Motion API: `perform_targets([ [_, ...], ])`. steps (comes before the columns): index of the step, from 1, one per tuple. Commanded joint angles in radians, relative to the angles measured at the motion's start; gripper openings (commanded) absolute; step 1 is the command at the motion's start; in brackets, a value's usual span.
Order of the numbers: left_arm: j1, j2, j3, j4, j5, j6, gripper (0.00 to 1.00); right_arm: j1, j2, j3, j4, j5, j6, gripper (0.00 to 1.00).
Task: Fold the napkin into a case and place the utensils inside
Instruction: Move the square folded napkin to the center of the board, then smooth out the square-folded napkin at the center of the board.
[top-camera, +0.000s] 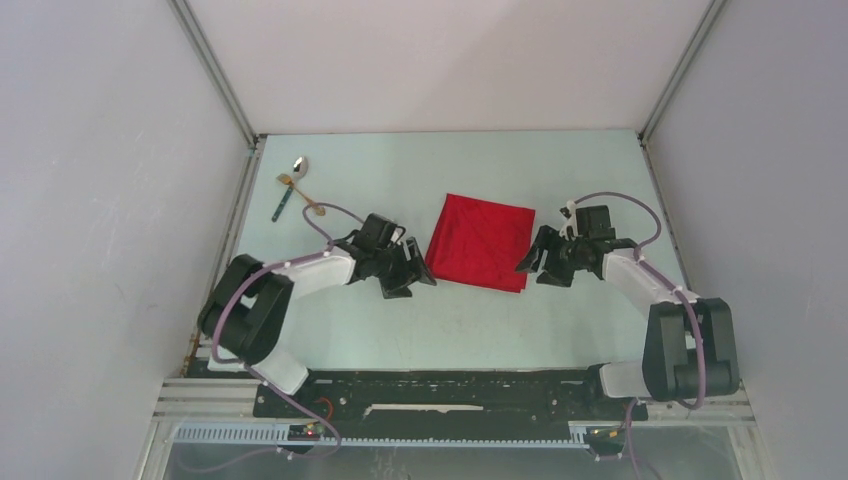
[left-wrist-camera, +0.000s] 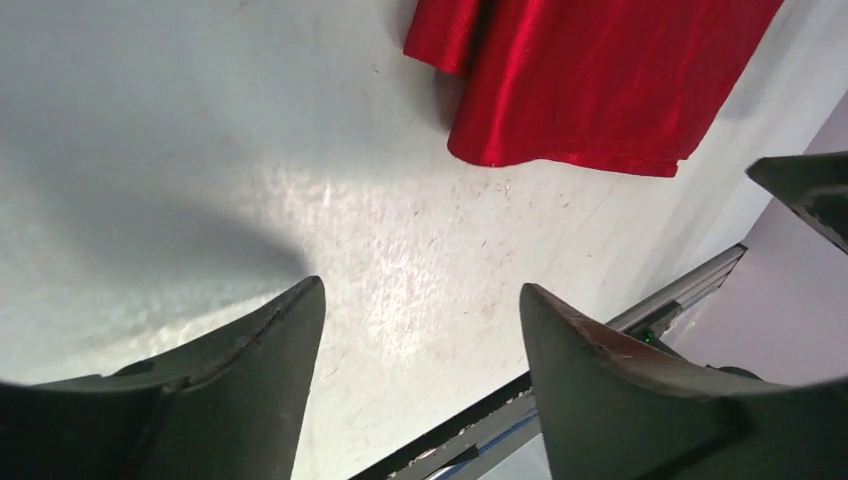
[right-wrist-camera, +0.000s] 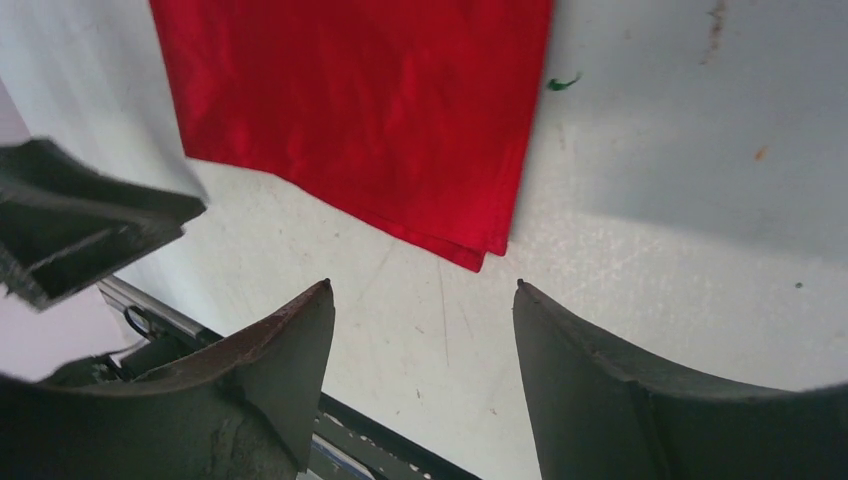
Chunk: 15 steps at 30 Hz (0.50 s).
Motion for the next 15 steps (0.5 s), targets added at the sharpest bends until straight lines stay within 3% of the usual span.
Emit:
perform_targets([
  [1, 0.01, -0.125, -0.043, 0.034, -0.086, -0.034, 0.8, -0.032, 0.063, 0.0, 0.044, -0.018, 0.08, 0.75],
  [4, 0.01, -0.076, 0.017, 0.034, -0.062, 0.0, 0.82, -0.039, 0.126, 0.0, 0.075, -0.044, 0.14, 0.75],
  [9, -0.004, 0.045, 0.114, 0.044, 0.001, 0.015, 0.62, -0.042, 0.209, -0.001, 0.102, -0.064, 0.239, 0.73],
  [15, -0.011, 0.093, 0.136, 0.052, -0.034, 0.015, 0.56, -0.042, 0.221, 0.0, 0.098, -0.031, 0.251, 0.73],
])
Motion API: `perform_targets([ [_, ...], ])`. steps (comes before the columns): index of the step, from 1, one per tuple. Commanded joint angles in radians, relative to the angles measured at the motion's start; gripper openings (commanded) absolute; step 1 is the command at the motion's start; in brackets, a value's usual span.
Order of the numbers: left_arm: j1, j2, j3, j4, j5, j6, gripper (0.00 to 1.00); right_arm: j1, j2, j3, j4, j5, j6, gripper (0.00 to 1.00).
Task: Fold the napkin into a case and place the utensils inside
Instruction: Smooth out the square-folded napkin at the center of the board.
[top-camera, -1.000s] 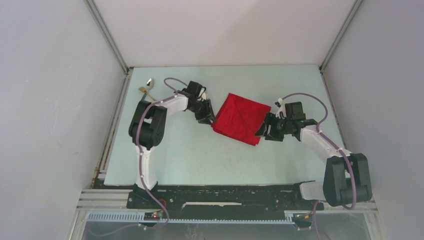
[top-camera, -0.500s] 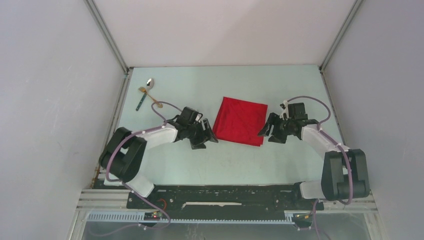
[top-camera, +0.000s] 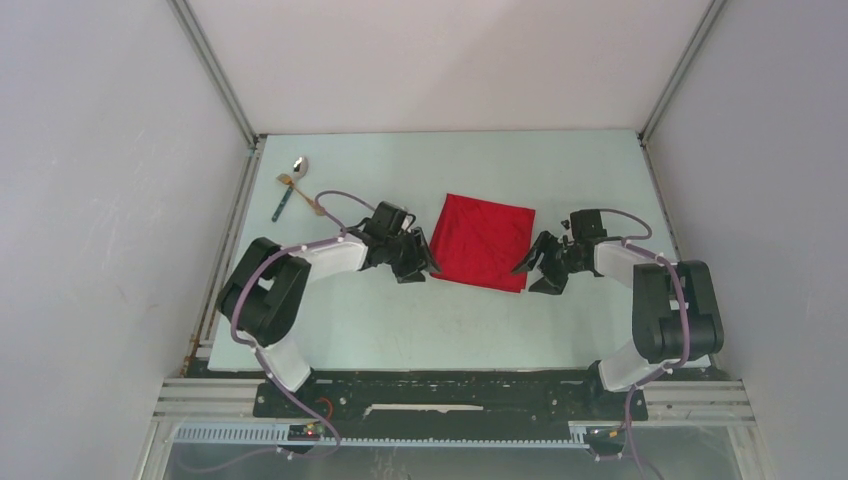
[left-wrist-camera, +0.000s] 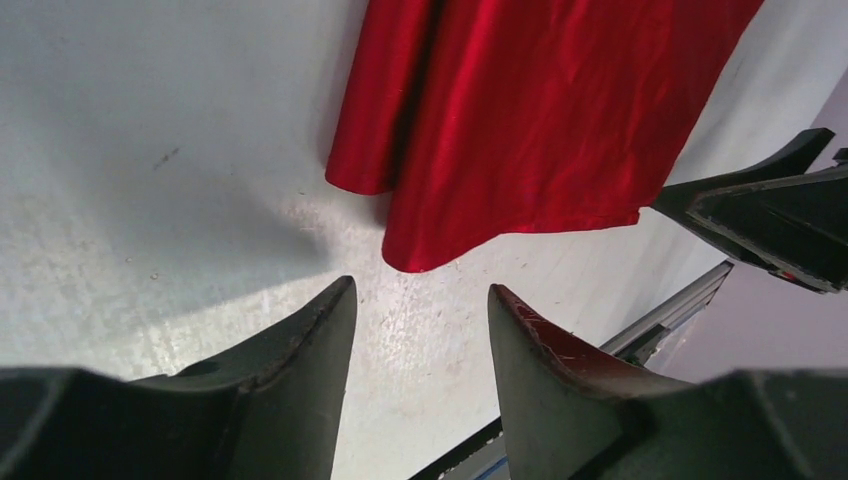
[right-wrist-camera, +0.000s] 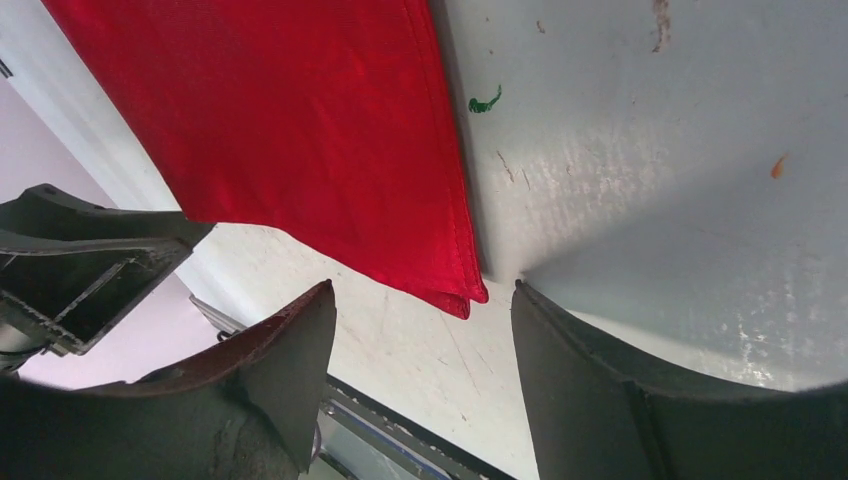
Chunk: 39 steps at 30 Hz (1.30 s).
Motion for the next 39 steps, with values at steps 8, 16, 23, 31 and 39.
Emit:
perform_targets([
  [8, -0.008, 0.077, 0.066, 0.022, -0.032, 0.028, 0.4, -0.002, -0.023, -0.023, 0.009, 0.098, 0.075, 0.72],
  [16, 0.004, 0.062, 0.05, 0.017, -0.051, 0.04, 0.26, 0.011, -0.049, -0.086, 0.045, 0.079, 0.13, 0.69],
  [23, 0.007, 0.061, 0.038, 0.023, -0.046, 0.041, 0.2, 0.024, -0.032, -0.144, 0.137, 0.034, 0.202, 0.63],
  [31, 0.017, 0.061, 0.032, 0.025, -0.04, 0.045, 0.19, 0.048, -0.033, -0.146, 0.131, 0.058, 0.225, 0.6],
  [39, 0.02, 0.061, 0.027, 0.032, -0.028, 0.045, 0.18, 0.057, -0.048, -0.173, 0.145, 0.061, 0.244, 0.56],
])
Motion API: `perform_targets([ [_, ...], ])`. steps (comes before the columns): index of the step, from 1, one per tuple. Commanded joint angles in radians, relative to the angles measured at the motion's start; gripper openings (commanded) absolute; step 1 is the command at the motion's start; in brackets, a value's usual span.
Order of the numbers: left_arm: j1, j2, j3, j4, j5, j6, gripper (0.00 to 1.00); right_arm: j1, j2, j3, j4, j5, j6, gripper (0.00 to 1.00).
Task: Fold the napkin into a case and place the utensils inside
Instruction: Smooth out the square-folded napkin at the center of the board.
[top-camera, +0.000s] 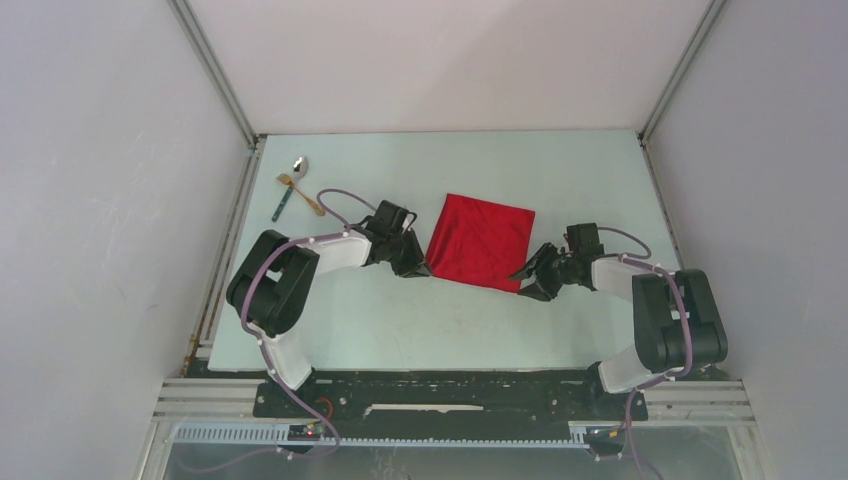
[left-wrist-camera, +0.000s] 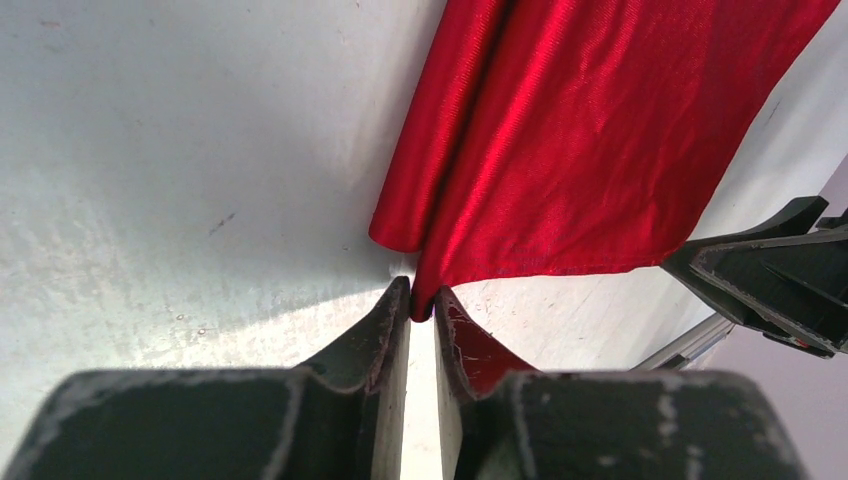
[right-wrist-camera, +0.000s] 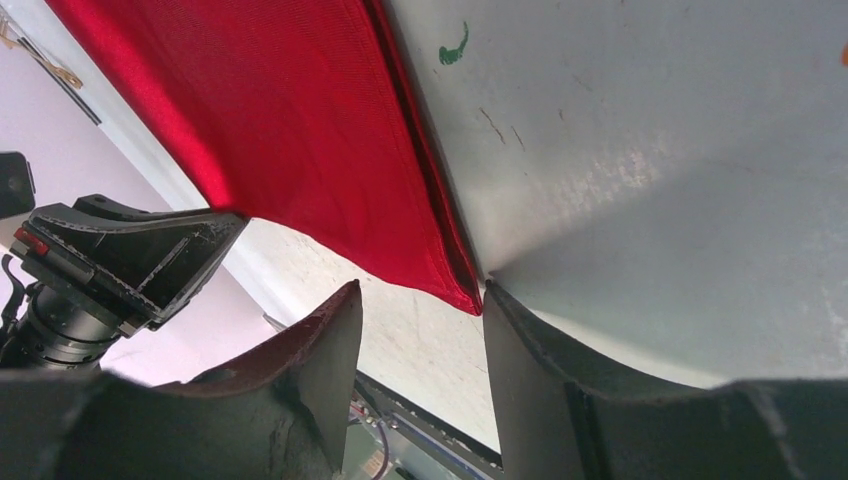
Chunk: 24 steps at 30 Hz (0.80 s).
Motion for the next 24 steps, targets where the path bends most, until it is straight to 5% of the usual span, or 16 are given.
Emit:
perform_targets([
  [1, 0.005, -0.015, -0.008, 0.031, 0.009, 0.026, 0.18, 0.014, -0.002, -0.04, -0.023, 0.062, 0.012, 0.54],
  [24, 0.005, -0.025, -0.016, 0.035, 0.016, 0.024, 0.19, 0.006, -0.031, -0.056, 0.016, 0.063, 0.066, 0.42],
])
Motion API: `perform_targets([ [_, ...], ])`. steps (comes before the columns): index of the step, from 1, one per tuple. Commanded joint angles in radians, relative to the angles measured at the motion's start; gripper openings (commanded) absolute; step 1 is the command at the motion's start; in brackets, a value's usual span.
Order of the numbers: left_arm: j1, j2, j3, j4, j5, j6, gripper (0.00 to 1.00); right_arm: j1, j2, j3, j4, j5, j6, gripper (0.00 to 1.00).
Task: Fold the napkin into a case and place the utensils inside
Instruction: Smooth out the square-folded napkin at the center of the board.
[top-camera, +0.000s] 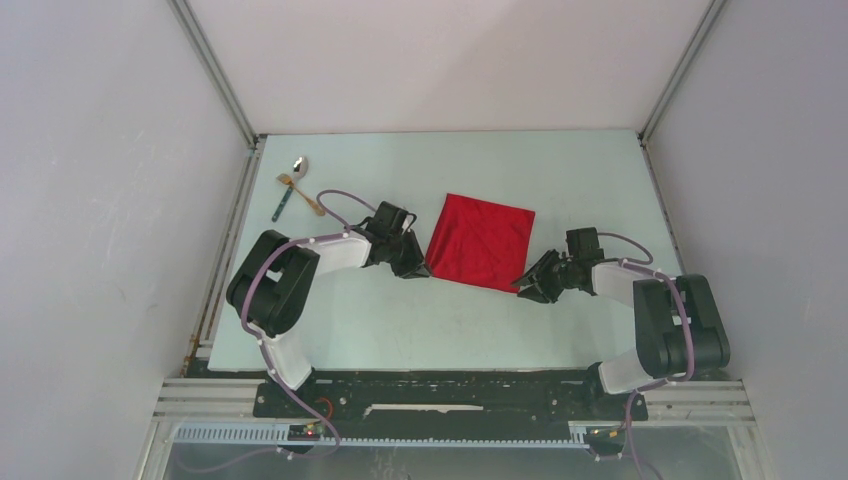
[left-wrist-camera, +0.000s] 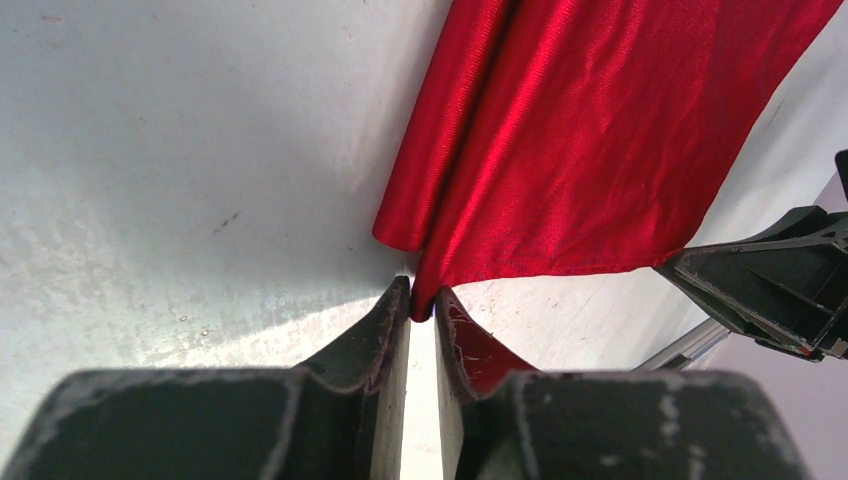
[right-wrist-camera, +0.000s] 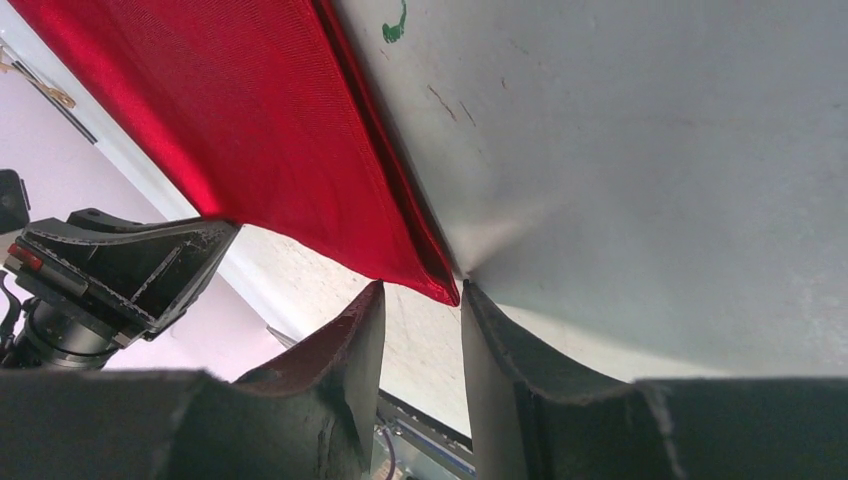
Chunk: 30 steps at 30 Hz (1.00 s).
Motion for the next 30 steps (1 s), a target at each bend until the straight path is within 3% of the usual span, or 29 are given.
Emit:
perform_targets([
  [1, 0.005, -0.026, -0.004, 0.022, 0.015, 0.024, 0.2, -0.003, 0.002, -0.015, 0.012, 0.03, 0.022, 0.42],
  [7, 0.007, -0.037, -0.005, 0.021, 0.019, 0.024, 0.25, -0.003, -0.004, -0.016, 0.01, 0.026, 0.031, 0.35],
  [13, 0.018, -0.049, 0.003, 0.007, 0.015, 0.026, 0.41, -0.005, -0.019, -0.031, 0.023, 0.024, 0.043, 0.24],
  [21, 0.021, -0.025, 0.022, 0.011, 0.036, 0.022, 0.46, -0.012, -0.03, -0.031, 0.034, 0.025, 0.047, 0.13],
  [23, 0.021, -0.025, 0.025, 0.011, 0.033, 0.025, 0.46, -0.011, -0.032, -0.031, 0.034, 0.024, 0.044, 0.15],
  [28, 0.021, -0.006, 0.035, 0.011, 0.032, 0.032, 0.36, -0.011, -0.034, -0.031, 0.021, 0.017, 0.013, 0.3],
  [30, 0.022, -0.002, 0.034, 0.017, 0.03, 0.032, 0.29, -0.011, -0.038, -0.034, 0.006, 0.023, 0.01, 0.44],
])
